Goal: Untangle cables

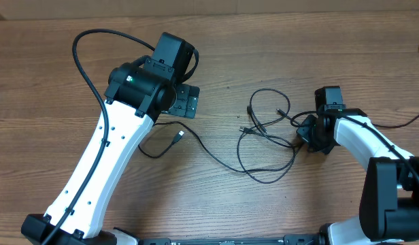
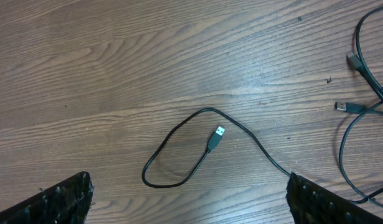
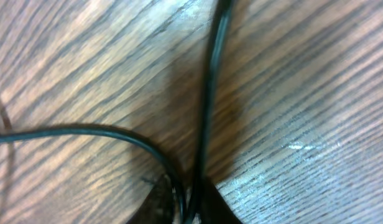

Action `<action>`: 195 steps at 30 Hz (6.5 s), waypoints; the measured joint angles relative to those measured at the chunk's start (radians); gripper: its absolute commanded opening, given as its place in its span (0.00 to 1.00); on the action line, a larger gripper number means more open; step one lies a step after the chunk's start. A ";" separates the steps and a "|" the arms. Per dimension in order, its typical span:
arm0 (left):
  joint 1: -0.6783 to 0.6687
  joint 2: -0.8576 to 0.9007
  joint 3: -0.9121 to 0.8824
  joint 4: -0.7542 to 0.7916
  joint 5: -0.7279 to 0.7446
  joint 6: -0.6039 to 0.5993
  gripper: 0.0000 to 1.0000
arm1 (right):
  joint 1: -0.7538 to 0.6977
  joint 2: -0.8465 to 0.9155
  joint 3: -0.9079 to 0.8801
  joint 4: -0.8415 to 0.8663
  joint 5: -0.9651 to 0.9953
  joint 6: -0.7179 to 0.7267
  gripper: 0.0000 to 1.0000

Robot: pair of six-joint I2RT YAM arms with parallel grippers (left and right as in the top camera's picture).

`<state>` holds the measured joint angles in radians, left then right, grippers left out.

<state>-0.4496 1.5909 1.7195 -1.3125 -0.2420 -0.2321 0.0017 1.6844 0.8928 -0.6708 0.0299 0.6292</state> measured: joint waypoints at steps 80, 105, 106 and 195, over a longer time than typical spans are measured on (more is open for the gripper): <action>0.000 0.000 0.000 -0.001 0.000 0.000 1.00 | -0.488 0.045 1.194 -0.359 0.367 -0.242 0.04; 0.000 0.000 0.000 0.000 0.000 0.000 1.00 | -0.663 0.224 1.194 -0.367 0.059 -0.245 1.00; 0.000 0.000 0.000 0.000 0.000 0.000 1.00 | -0.663 0.224 1.194 -0.377 0.031 -0.244 1.00; 0.000 0.000 0.000 0.000 0.000 0.000 0.99 | -0.379 -0.137 -0.191 0.143 0.192 -0.031 1.00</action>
<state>-0.4496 1.5909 1.7195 -1.3128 -0.2420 -0.2321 -0.3775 1.5475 0.7017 -0.5274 0.2214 0.5980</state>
